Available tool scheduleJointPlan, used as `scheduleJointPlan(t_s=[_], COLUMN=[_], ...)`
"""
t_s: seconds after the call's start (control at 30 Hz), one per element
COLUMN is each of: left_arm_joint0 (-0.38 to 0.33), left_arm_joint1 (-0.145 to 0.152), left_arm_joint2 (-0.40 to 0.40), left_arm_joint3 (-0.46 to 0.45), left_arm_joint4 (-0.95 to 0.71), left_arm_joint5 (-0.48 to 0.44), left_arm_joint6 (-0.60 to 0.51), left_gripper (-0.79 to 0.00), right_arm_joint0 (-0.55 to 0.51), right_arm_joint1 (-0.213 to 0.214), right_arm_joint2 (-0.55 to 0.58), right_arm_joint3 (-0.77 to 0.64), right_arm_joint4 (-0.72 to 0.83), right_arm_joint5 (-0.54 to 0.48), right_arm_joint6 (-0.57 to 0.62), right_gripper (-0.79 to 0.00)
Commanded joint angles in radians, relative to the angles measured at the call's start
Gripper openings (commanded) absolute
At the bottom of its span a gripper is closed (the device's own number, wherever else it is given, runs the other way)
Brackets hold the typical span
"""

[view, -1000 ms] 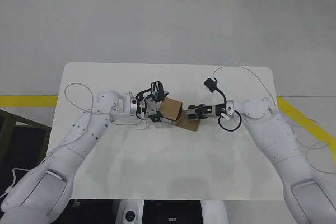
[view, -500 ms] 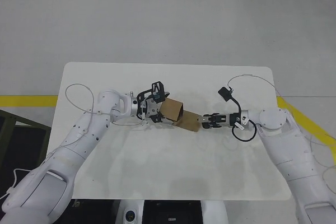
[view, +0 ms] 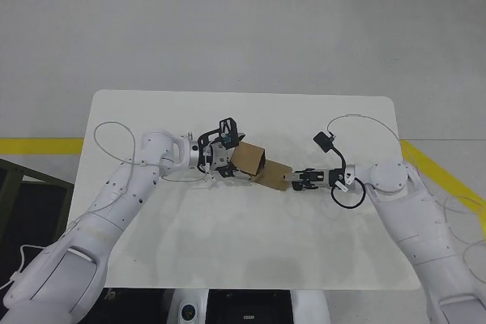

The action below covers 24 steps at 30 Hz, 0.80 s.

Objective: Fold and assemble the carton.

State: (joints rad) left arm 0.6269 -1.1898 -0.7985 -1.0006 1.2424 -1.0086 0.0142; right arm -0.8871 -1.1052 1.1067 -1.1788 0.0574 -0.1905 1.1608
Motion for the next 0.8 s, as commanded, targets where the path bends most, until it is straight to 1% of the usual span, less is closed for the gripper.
scheduleJointPlan(t_s=[0.0, 0.1, 0.2, 0.27, 0.47, 0.77], left_arm_joint0=[0.001, 0.002, 0.003, 0.004, 0.005, 0.009], left_arm_joint1=[0.0, 0.0, -0.001, -0.001, -0.002, -0.003], left_arm_joint2=[-0.002, -0.005, -0.007, -0.009, -0.012, -0.011], left_arm_joint3=[0.0, 0.0, -0.001, -0.002, -0.003, -0.006], left_arm_joint4=[-0.002, 0.0, 0.001, 0.001, 0.006, 0.005], left_arm_joint5=[-0.001, -0.001, 0.0, -0.002, -0.004, -0.004], left_arm_joint6=[0.0, -0.002, -0.001, -0.001, 0.0, -0.005], left_gripper=[0.0, 0.0, 0.0, 0.0, 0.0, 0.0], right_arm_joint0=[0.011, 0.029, 0.048, 0.059, 0.088, 0.123], right_arm_joint1=[-0.005, -0.014, -0.024, -0.03, -0.045, -0.06], right_arm_joint2=[-0.016, -0.044, -0.067, -0.079, -0.098, -0.129], right_arm_joint3=[0.015, 0.037, 0.055, 0.061, 0.067, 0.054], right_arm_joint4=[0.006, 0.024, 0.048, 0.075, 0.147, 0.195], right_arm_joint5=[-0.007, -0.019, -0.034, -0.047, -0.087, -0.116], right_arm_joint6=[-0.007, -0.005, -0.005, -0.002, 0.004, 0.026], right_gripper=[-0.332, -0.305, -0.311, -0.336, -0.332, -0.32])
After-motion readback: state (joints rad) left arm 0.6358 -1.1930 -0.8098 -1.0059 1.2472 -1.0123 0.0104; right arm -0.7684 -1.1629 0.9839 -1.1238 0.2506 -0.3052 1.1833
